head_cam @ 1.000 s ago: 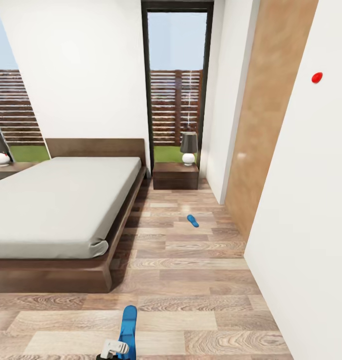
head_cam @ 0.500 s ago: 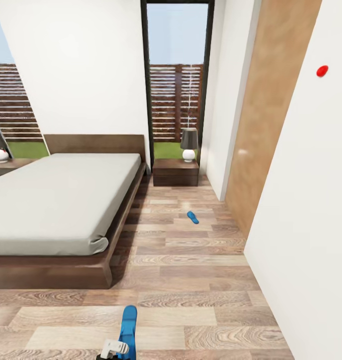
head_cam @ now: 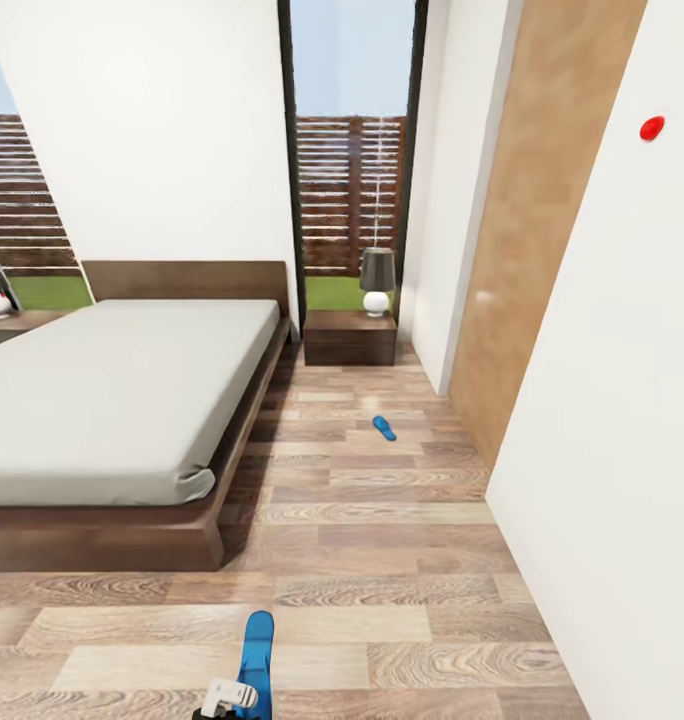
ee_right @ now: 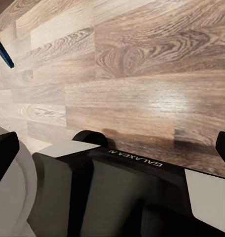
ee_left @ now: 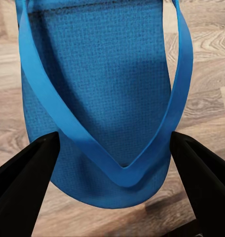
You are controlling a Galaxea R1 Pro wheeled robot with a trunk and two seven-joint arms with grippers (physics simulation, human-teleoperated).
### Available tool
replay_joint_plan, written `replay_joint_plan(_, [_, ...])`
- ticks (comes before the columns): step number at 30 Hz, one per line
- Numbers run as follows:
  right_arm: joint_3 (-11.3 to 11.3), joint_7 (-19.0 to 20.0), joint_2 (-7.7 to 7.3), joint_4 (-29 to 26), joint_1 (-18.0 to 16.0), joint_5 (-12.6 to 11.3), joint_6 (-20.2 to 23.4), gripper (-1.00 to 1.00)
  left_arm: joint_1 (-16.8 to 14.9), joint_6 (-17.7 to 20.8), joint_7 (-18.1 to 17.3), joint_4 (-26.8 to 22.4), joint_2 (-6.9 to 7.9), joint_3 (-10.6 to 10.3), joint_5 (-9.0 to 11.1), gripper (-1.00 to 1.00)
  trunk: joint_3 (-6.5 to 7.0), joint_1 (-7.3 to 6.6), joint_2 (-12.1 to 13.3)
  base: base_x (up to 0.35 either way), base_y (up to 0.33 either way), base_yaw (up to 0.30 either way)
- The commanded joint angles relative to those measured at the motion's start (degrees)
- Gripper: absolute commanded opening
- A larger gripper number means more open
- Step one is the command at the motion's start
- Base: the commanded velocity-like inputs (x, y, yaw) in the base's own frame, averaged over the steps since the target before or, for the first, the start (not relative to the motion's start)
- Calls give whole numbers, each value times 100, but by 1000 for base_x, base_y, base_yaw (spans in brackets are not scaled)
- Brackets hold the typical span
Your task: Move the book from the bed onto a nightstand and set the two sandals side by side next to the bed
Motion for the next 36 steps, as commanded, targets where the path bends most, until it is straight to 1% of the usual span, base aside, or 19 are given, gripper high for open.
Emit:
replay_joint_plan(1, [40,4,-6,-5,-2,-58,44,100,-5,-20,-16,4,2,-47,56,-100,-14,-1,-3,0,0,-80])
replay_joint_plan(9, [38,2,-7,-5,-2,-59,44,100,-6,-20,-16,7,2,-47,56,-100,-82,-1,-3,0,0,-99])
replay_joint_plan(19, [45,4,-7,-5,-2,-62,44,100,-6,-20,-16,4,2,-47,56,-100,-92,-1,-3,15,0,-15])
replay_joint_plan(36, [46,4,-3,-5,-2,-62,44,100,-6,-20,-16,8,2,-47,56,-100,-92,-1,-3,303,0,0])
